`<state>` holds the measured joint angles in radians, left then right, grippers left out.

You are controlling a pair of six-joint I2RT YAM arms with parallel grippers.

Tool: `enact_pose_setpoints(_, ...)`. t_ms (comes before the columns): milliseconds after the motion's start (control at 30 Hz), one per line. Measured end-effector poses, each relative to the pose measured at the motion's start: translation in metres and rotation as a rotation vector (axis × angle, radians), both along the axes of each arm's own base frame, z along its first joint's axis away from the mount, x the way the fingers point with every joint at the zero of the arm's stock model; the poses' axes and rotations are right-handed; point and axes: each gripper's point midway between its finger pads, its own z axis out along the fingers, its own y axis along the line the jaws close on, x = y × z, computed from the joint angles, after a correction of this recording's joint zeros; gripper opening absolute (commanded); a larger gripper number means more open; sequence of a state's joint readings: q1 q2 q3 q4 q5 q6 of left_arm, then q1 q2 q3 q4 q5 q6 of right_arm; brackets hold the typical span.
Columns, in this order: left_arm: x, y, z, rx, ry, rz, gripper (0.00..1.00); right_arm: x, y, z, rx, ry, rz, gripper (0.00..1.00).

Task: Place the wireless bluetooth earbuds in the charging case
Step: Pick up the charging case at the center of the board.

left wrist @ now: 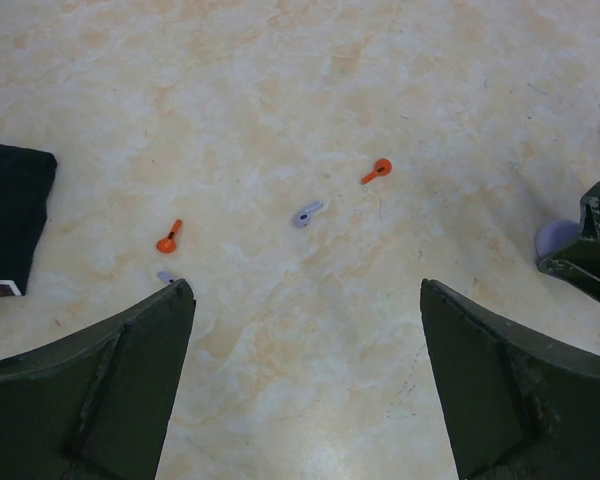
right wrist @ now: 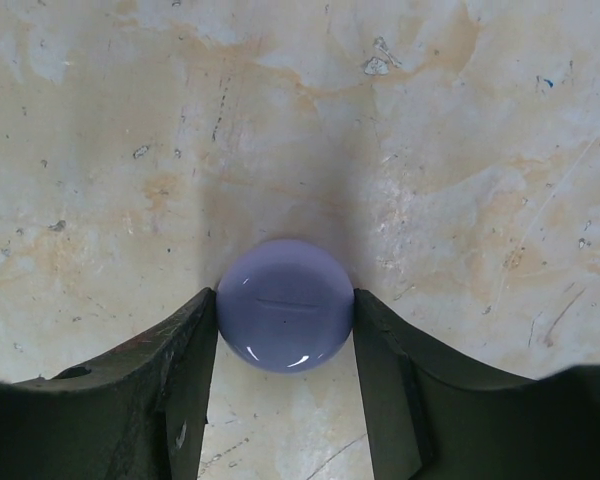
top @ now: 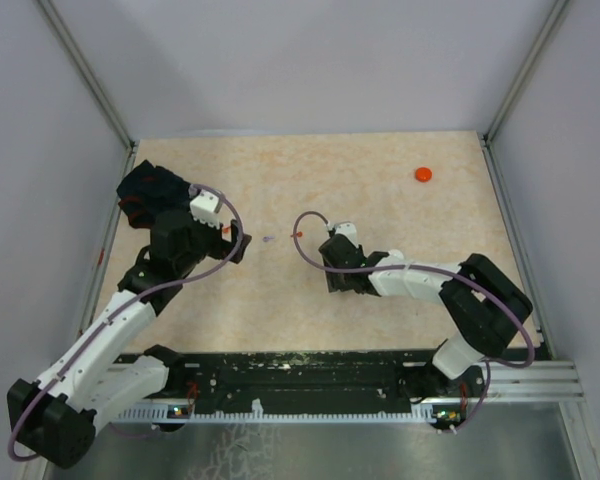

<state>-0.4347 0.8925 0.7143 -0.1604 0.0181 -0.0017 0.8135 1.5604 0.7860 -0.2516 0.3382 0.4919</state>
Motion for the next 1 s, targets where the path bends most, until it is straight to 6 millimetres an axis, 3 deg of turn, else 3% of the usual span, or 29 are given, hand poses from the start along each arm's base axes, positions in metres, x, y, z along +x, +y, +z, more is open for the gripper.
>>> enact_pose_setpoints(200,-0.006,-0.019,-0.004,-0.059,0.077,-0.072,0.94,-0.004,-0.002,0.002,0.002,-0.023,0.03,0.45)
enact_pose_setpoints(333,-0.009,-0.029,0.003,-0.099,0.109,-0.113,0.93,-0.002,-0.001,0.011,0.012,-0.066,0.067,0.45)
enact_pose_setpoints(567,-0.011,-0.049,0.034,-0.191,0.11,-0.19,0.91,0.018,0.022,0.061,0.096,-0.263,0.174,0.45)
enact_pose_setpoints(767,-0.002,-0.071,0.048,-0.252,0.147,-0.253,0.84,0.034,0.032,0.112,0.147,-0.465,0.25,0.46)
enact_pose_setpoints(1000,0.007,-0.101,0.056,-0.313,0.193,-0.379,0.76,0.042,0.04,0.151,0.196,-0.642,0.311,0.46)
